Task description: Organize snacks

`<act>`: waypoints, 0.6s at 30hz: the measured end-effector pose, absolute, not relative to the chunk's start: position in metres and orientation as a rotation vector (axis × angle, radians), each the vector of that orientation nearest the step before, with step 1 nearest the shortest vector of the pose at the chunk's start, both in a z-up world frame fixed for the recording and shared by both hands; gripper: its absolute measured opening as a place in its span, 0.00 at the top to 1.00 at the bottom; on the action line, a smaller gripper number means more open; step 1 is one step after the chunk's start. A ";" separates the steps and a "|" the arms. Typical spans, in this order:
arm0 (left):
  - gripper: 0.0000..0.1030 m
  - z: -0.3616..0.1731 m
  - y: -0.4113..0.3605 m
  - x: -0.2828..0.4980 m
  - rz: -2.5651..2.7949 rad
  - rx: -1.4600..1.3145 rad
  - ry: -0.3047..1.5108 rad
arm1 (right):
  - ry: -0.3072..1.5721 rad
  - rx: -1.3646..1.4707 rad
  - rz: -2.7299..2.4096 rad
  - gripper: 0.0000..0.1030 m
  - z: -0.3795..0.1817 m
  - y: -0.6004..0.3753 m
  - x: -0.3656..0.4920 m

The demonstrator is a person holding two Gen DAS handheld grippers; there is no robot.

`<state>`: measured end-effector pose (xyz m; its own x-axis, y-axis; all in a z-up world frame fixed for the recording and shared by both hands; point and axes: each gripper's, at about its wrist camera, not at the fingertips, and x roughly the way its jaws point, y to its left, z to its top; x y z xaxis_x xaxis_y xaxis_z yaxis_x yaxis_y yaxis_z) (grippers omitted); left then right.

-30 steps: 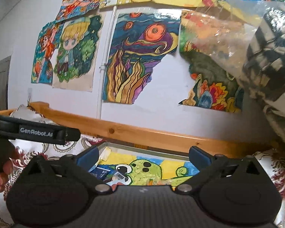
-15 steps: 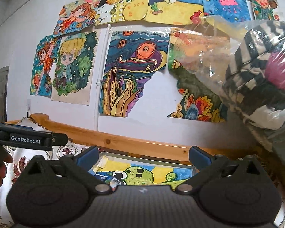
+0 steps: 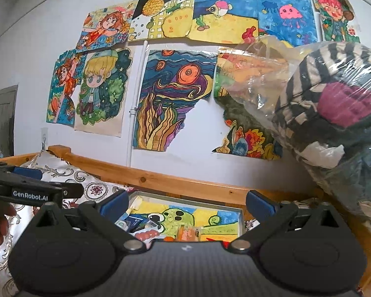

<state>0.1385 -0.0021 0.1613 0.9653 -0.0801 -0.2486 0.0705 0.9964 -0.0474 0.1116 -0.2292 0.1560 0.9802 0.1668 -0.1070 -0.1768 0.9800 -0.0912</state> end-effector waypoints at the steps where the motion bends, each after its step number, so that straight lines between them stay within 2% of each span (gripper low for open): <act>1: 0.01 0.161 -0.002 0.134 -0.075 -0.036 0.253 | 0.099 -0.100 0.171 0.00 0.157 -0.230 0.108; 18: 0.01 0.137 0.001 0.065 -0.071 -0.033 0.286 | 0.118 -0.059 0.178 0.00 0.142 -0.229 0.044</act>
<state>0.0645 0.0009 0.1367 0.9568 -0.0747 -0.2811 0.0653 0.9969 -0.0428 0.0439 -0.2288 0.1420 0.9774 0.1727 -0.1218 -0.1796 0.9826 -0.0478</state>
